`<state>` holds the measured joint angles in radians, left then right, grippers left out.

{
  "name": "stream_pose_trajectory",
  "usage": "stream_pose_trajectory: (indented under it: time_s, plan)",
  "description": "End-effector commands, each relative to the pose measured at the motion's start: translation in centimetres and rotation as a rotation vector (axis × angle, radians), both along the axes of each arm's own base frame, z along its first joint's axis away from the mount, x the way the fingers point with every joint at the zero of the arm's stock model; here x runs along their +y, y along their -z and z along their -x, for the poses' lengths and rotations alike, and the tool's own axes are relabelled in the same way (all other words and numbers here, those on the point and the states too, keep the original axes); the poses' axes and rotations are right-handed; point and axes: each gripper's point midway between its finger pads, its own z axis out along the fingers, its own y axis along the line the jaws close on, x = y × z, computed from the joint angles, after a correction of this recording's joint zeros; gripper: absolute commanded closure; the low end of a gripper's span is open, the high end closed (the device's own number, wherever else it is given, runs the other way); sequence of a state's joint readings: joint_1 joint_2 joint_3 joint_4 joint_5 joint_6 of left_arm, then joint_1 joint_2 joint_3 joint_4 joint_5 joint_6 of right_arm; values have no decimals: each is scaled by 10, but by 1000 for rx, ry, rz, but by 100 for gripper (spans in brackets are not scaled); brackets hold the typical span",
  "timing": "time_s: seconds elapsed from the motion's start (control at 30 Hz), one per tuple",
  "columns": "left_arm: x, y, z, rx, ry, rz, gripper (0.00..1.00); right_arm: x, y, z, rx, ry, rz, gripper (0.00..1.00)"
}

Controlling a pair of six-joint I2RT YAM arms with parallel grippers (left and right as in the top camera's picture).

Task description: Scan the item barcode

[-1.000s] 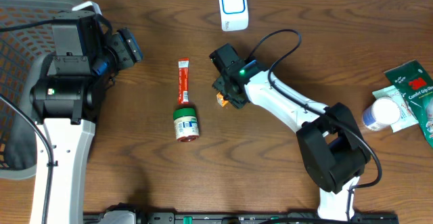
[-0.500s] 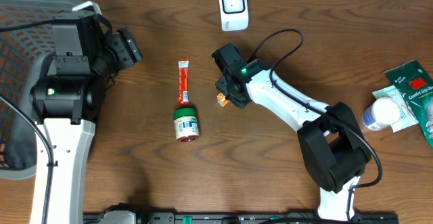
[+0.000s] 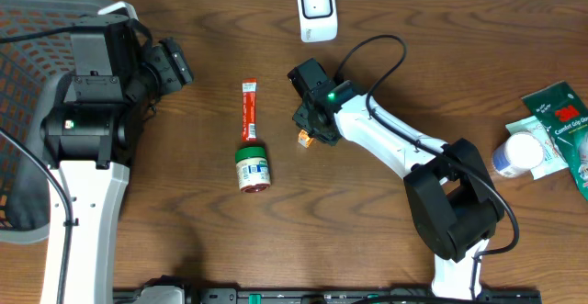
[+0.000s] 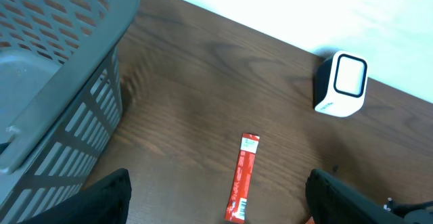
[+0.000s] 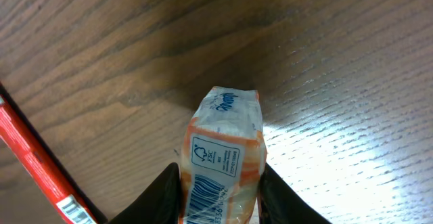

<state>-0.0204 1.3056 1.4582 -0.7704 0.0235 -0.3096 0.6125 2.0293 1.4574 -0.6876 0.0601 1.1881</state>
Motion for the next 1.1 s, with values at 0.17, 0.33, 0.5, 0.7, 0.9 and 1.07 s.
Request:
stream_pose_trajectory:
  time_s: [0.17,0.33,0.5,0.7,0.9,1.07]
  plan:
    - [1,-2,0,-4,5,-9,18,5,4,11,27,-245,25,66]
    - [1,-2,0,-4,5,-9,18,6,-1,15,28,-317,25,44]
    - [1,-2,0,-4,5,-9,18,7,-13,12,-10,-337,17,24]
    - [1,-2,0,-4,5,-9,18,-4,-63,-9,-135,-379,-2,15]
    - [1,-2,0,-4,5,-9,18,-58,-123,-13,-207,-300,-16,11]
    - [1,-2,0,-4,5,-9,18,-95,-157,-1,-226,-322,-59,9]
